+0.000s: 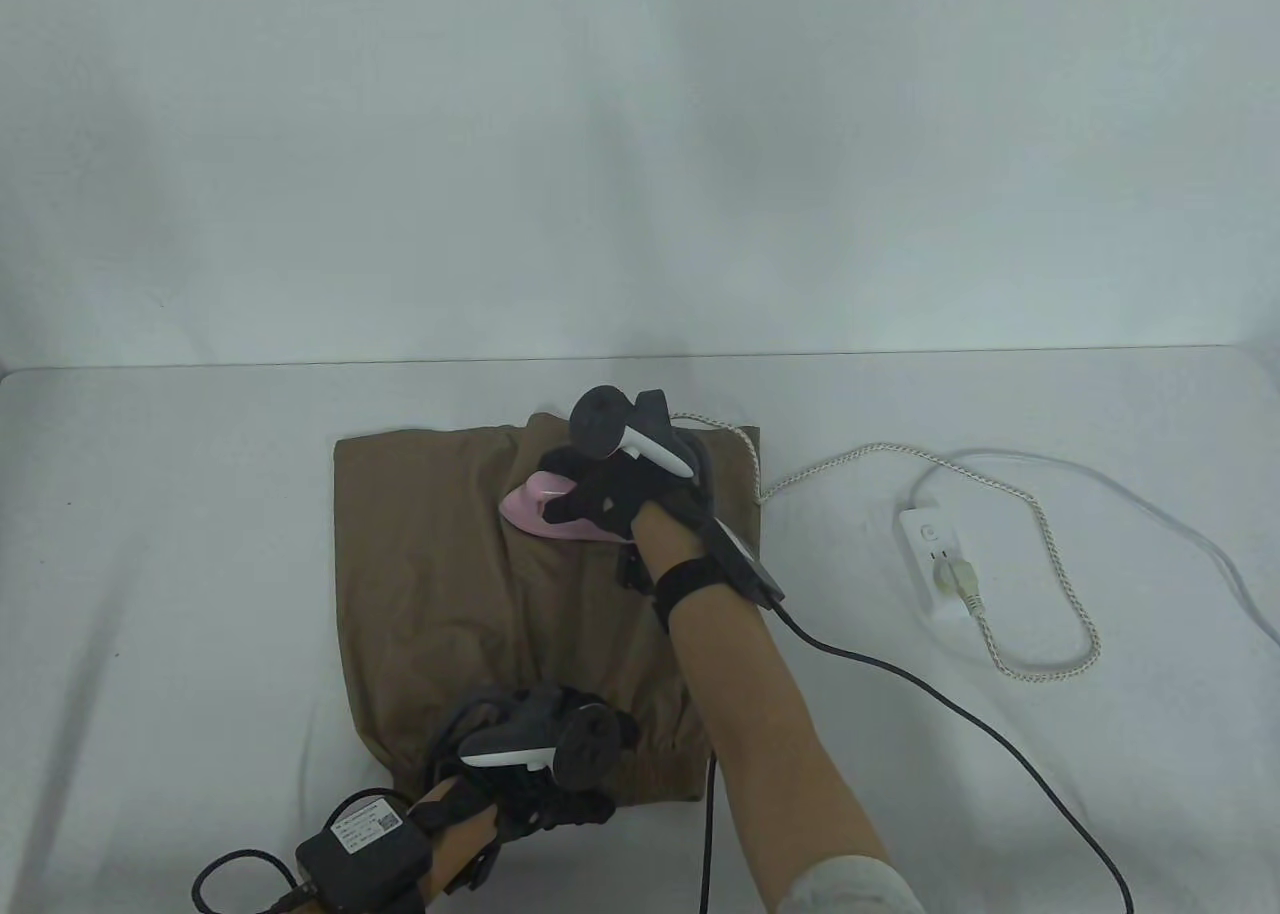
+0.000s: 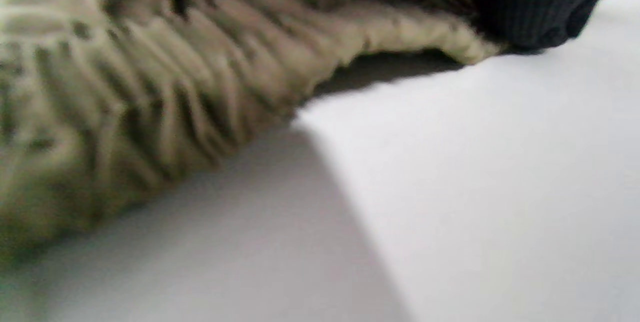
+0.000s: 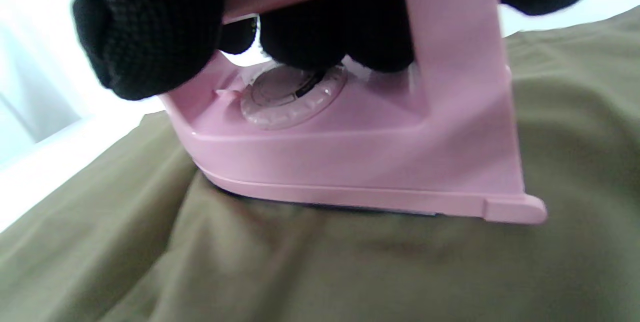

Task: Iron shorts with electric iron on table

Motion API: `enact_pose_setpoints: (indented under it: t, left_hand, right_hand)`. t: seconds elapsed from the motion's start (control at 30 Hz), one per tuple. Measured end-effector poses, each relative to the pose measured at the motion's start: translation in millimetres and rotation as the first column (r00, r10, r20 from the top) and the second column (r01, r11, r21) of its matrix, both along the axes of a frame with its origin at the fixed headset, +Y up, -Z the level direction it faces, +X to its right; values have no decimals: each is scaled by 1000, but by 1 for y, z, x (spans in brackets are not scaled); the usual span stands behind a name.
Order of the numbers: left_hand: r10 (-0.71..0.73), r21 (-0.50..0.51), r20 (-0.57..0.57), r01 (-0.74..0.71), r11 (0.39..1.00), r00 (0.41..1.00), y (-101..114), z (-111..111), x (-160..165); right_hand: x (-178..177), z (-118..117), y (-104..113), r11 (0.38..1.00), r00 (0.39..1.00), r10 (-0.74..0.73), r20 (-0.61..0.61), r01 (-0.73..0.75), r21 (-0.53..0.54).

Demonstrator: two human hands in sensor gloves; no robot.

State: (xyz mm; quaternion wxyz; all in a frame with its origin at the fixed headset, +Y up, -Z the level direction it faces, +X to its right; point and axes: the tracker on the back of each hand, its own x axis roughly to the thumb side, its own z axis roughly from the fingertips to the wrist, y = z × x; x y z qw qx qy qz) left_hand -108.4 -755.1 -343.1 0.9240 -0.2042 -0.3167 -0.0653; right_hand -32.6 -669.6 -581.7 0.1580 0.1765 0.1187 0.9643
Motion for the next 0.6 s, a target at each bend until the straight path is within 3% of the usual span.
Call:
enact_pose_setpoints:
  t: [0.27,0.6]
  left_hand:
    - [3,-3,-3,-3,1000,1000,0,0,0]
    - [3,-5,-1,-3,1000,1000,-1,-1,-1]
  right_hand:
    - [-21,3,-3,998,999,-19,-37,17,-54]
    - [2,9,-3,996,999,53,-11,-53,-64]
